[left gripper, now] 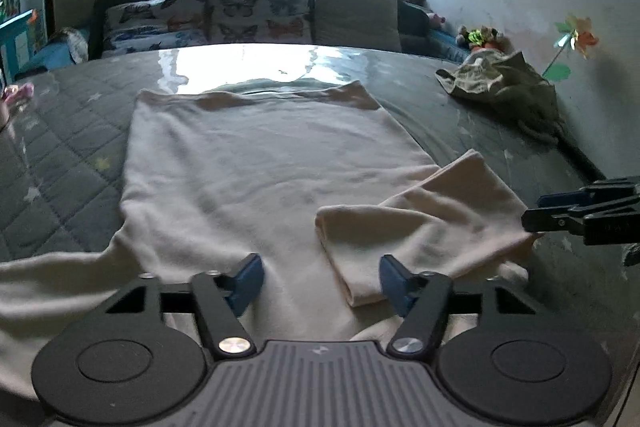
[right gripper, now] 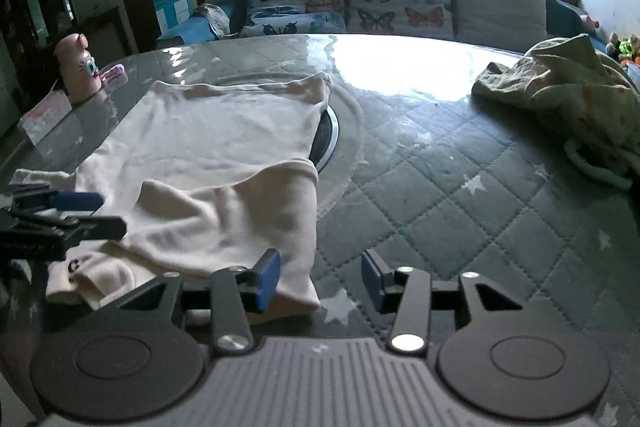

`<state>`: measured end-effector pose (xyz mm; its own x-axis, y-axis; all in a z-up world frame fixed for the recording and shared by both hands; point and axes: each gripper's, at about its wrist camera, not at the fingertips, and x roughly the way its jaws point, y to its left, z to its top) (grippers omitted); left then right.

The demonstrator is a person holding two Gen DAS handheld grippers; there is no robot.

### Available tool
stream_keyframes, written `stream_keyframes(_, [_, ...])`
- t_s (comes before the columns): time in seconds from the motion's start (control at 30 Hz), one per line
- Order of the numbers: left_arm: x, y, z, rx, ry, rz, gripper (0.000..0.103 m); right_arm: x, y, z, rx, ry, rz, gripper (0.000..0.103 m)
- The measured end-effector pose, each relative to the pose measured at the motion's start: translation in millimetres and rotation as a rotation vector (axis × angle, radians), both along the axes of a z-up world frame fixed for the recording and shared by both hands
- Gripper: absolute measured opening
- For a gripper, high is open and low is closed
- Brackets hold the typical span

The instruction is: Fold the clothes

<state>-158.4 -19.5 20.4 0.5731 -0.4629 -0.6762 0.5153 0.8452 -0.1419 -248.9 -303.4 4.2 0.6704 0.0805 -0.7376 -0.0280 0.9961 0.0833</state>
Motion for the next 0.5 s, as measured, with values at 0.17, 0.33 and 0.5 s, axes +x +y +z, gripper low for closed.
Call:
stream_keyframes(0.17, [0.5,-2.1,-0.4,0.005,-0.008,0.007,0.036,0.3,0.7,-2.1,0.005,0.003,-0.003,0.053])
stream_keyframes(0.33, [-9.2,-1.7,6.2,0.012,-0.037,0.018,0.036,-1.4,1.9,0.2,0.01,-0.011,0.004,0.053])
stream_keyframes(0.5, [-11.1,-8.5,7.0,0.002,-0.017,-0.012,0.036,-1.0,2.4,1.4,0.008,-0.016,0.006,0.053])
